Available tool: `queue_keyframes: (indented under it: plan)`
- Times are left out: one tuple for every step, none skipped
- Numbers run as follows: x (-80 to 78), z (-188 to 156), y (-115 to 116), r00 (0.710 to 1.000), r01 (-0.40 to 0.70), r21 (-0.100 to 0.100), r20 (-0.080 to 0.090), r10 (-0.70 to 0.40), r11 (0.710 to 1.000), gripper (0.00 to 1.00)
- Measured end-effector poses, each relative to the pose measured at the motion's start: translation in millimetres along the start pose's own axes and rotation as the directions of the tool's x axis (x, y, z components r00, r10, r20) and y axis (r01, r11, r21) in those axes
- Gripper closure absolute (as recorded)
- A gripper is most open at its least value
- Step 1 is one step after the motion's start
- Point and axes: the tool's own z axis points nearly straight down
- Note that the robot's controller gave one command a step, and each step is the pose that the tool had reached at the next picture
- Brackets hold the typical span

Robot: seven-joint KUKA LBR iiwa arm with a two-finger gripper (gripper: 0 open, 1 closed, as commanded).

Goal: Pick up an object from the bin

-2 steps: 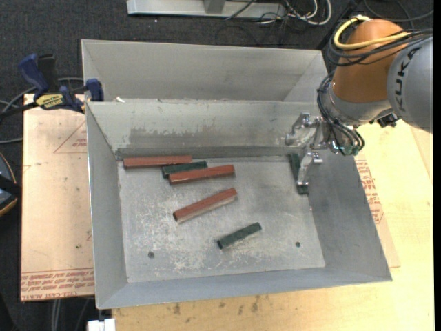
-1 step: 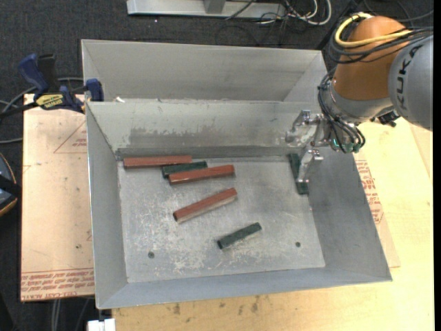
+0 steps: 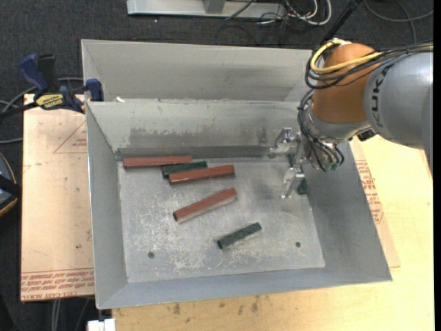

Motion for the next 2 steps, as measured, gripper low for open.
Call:
queue_keyframes:
  plan:
    - [24.8, 29, 11, 0.993, 0.119, -0.004, -0.009, -0.119, 0.993, 0.0]
    - [11.6, 31, 95, 1.0, 0.025, -0.002, 0.009, -0.025, 1.0, 1.0]
